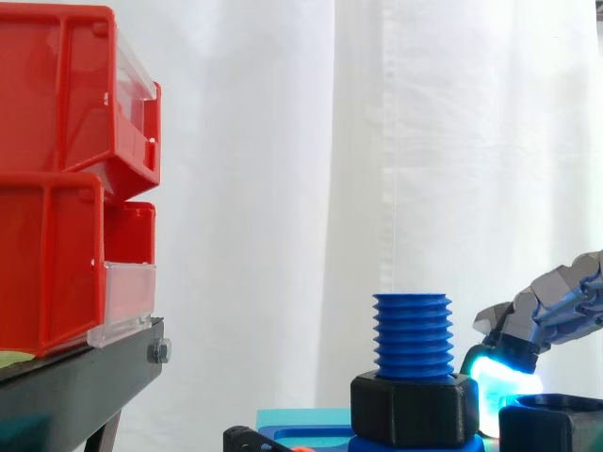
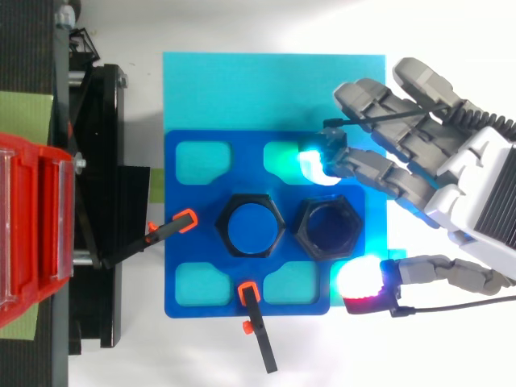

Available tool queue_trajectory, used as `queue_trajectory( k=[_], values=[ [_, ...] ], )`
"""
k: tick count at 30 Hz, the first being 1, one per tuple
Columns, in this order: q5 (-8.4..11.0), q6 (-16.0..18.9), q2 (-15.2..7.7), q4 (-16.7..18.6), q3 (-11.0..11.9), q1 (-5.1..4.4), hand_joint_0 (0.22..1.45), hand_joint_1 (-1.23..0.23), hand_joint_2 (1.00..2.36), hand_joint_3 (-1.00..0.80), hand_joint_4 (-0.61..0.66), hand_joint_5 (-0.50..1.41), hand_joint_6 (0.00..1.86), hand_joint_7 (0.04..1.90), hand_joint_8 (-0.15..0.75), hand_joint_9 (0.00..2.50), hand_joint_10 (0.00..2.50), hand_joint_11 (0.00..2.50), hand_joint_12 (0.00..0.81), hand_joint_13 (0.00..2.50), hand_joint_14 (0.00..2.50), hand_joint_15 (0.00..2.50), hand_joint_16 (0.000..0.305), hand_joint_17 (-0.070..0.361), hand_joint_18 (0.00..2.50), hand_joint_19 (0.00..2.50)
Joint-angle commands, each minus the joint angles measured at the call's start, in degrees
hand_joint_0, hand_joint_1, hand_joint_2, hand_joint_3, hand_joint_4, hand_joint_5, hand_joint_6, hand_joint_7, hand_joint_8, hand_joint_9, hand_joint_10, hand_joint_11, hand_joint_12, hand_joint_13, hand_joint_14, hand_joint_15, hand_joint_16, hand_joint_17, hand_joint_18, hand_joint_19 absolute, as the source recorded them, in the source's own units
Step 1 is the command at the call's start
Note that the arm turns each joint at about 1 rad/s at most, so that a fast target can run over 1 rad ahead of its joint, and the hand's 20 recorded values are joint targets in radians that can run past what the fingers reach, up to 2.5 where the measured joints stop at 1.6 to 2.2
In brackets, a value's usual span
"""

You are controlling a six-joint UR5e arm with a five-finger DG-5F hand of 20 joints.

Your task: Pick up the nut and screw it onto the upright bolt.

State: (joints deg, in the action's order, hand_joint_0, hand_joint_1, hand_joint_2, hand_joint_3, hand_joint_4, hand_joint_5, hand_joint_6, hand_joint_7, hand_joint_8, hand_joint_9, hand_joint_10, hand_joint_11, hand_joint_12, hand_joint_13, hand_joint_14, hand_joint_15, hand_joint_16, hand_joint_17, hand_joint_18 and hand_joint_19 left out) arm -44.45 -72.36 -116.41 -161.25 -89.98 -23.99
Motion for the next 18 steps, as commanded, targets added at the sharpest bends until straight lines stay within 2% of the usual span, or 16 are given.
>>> queue_trajectory(
  k=[1,6,18],
  values=[
    [-0.11,0.4,0.0,-0.3,0.0,0.00,0.39,-0.71,1.00,-0.50,0.20,-0.26,0.50,0.67,0.279,0.07,0.00,0.00,0.398,0.16,0.00,0.00,0.059,0.132,0.03,0.00],
    [-0.11,0.4,0.0,-0.3,0.0,0.09,0.40,-0.71,1.00,-0.50,0.23,-0.25,0.50,0.69,0.289,0.12,0.00,0.00,0.395,0.20,0.00,0.00,0.057,0.129,0.08,0.00],
    [-0.11,0.4,0.0,0.6,0.0,0.18,0.34,-0.65,1.00,-0.50,0.21,-0.27,0.50,0.72,0.294,0.02,0.00,0.00,0.423,0.11,0.00,0.00,0.065,0.145,0.00,0.00]
  ],
)
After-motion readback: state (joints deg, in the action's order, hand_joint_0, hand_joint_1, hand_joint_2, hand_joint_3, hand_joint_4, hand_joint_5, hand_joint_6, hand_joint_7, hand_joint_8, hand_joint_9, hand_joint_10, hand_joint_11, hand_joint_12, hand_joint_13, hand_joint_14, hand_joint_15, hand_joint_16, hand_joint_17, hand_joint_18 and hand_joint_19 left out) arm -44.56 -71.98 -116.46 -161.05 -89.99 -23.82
